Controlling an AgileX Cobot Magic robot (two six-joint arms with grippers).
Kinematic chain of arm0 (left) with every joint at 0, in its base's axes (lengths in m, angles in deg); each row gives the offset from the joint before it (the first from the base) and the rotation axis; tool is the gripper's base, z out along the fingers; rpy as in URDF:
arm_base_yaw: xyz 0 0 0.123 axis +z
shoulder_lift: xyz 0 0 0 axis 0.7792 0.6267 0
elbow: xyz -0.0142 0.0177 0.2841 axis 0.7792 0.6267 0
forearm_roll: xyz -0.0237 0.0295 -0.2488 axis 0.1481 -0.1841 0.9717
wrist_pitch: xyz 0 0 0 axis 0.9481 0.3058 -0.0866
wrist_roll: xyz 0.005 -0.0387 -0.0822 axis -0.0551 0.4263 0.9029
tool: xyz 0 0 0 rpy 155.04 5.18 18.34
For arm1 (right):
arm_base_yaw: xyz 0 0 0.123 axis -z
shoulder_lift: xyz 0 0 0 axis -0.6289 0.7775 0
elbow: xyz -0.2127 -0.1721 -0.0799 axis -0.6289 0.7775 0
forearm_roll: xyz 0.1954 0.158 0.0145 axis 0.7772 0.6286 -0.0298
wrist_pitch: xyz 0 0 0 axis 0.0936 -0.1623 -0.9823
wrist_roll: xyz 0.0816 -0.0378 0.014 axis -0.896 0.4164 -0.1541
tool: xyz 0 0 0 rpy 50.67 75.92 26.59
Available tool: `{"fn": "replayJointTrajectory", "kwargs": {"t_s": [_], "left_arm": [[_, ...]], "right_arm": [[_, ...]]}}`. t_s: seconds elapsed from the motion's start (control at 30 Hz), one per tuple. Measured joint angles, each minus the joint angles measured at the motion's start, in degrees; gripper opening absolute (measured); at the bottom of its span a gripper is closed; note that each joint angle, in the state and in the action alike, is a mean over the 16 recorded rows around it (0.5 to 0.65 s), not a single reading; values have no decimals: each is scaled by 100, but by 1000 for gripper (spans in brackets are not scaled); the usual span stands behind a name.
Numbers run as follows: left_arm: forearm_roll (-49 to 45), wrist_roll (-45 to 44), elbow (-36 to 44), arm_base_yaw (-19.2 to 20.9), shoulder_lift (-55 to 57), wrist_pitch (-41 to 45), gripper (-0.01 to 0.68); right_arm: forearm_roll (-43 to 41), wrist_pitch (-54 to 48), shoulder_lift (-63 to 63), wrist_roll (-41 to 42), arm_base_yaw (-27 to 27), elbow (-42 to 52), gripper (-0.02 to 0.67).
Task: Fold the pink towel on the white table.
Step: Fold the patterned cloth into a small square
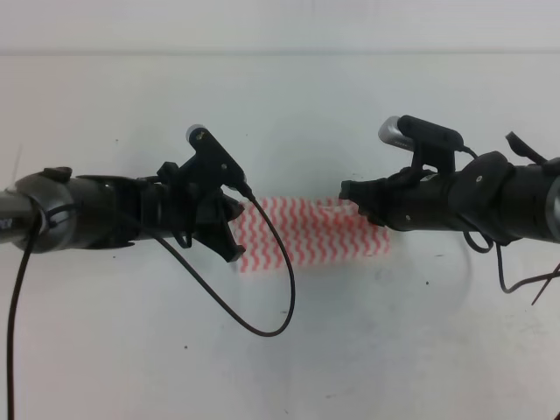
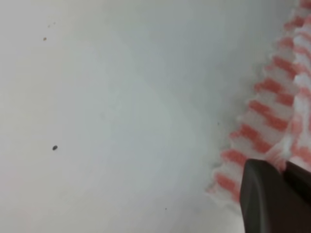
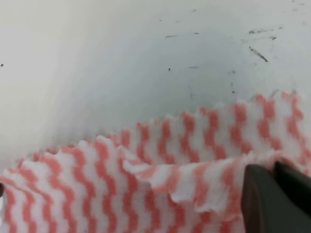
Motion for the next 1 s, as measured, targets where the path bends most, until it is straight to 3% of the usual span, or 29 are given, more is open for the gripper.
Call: {"fn": "replayJointTrajectory", "kwargs": {"t_s": [1.0], "left_arm": [[2, 0, 0, -1, 104, -14, -5]], "right_arm": [[3, -17, 146, 14, -7, -49, -16]]}}
